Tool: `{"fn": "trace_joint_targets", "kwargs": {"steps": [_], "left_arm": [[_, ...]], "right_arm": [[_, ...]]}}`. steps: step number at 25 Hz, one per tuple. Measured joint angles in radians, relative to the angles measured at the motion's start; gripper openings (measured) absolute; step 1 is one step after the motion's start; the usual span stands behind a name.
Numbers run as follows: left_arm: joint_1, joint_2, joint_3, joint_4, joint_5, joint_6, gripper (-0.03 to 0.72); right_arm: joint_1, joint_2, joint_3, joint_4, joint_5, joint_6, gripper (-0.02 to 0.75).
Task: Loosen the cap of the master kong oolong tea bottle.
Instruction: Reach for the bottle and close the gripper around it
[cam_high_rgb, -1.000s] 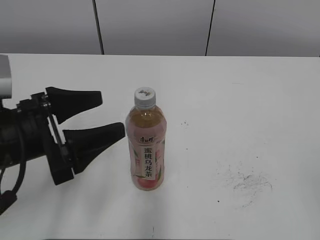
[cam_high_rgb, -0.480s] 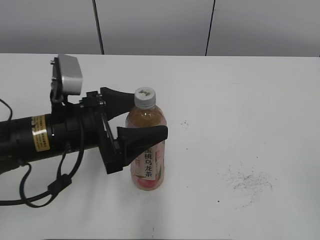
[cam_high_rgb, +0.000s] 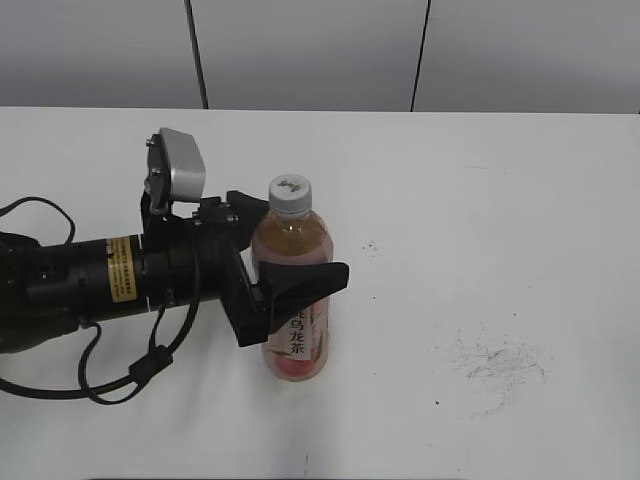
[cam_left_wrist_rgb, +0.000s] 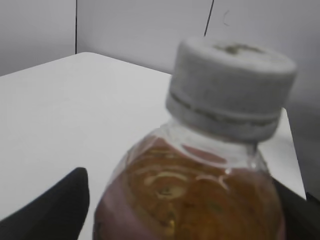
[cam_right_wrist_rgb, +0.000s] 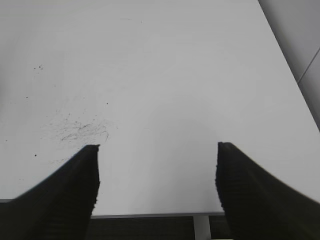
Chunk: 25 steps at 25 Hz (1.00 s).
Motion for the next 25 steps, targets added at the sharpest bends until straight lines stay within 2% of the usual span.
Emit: {"fn": "trace_joint_targets", "kwargs": {"steps": [8,25], "left_arm": [[-0.003,0.005,-0.002,0.019,-0.004,0.033,0.447],[-0.003,0.005,-0.002,0.023,-0.006,0.038,0.446]], "right_arm": [[0.000,0.000,0.000,0.000,0.000,0.000,0.545],[0.000,0.000,0.000,0.000,0.000,0.000,0.545]]}}
